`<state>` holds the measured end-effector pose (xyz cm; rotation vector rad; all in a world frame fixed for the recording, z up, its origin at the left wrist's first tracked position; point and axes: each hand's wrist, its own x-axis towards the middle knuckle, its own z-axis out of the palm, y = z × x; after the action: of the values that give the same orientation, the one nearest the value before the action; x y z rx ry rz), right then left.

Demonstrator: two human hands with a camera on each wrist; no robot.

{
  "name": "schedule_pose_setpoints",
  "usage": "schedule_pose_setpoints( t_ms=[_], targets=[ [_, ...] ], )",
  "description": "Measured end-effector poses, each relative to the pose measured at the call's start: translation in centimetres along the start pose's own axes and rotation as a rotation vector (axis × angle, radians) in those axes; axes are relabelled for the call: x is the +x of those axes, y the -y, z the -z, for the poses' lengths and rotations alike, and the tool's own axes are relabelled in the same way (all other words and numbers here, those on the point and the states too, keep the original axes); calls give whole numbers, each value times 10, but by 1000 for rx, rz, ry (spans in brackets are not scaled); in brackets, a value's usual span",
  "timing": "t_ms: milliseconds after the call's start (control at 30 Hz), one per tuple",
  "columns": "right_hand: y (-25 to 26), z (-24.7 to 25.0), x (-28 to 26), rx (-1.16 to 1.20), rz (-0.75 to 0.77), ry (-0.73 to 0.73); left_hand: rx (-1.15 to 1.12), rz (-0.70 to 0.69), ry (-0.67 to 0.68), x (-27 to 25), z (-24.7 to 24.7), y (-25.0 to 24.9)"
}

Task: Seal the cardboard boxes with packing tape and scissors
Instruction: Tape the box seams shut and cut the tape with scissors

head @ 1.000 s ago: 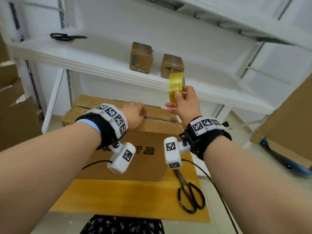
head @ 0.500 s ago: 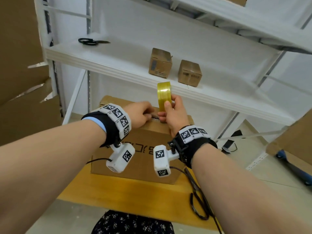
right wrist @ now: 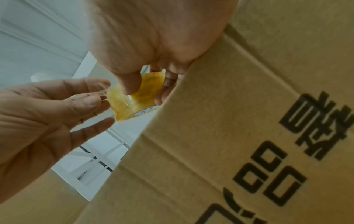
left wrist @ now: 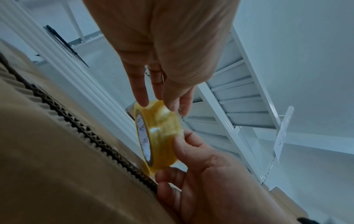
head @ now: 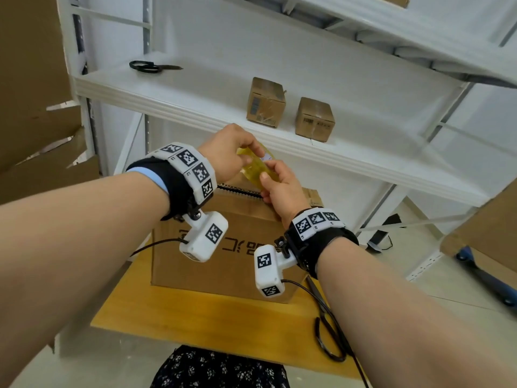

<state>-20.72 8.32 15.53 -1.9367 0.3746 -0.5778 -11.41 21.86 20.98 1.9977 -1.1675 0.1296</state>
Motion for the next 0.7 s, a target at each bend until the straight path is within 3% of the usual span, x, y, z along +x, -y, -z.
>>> schedule_pose_setpoints(
  t_ms=[300, 500, 700],
  targets=[
    [1, 4, -3, 3, 4, -41, -80, 92, -114, 5, -6, 5],
    [1, 4, -6, -58, -13, -129, -482, 337, -238, 6, -4, 8],
    [-4, 5, 0, 22, -81, -158, -698, 395, -217, 0, 5, 11]
  ],
)
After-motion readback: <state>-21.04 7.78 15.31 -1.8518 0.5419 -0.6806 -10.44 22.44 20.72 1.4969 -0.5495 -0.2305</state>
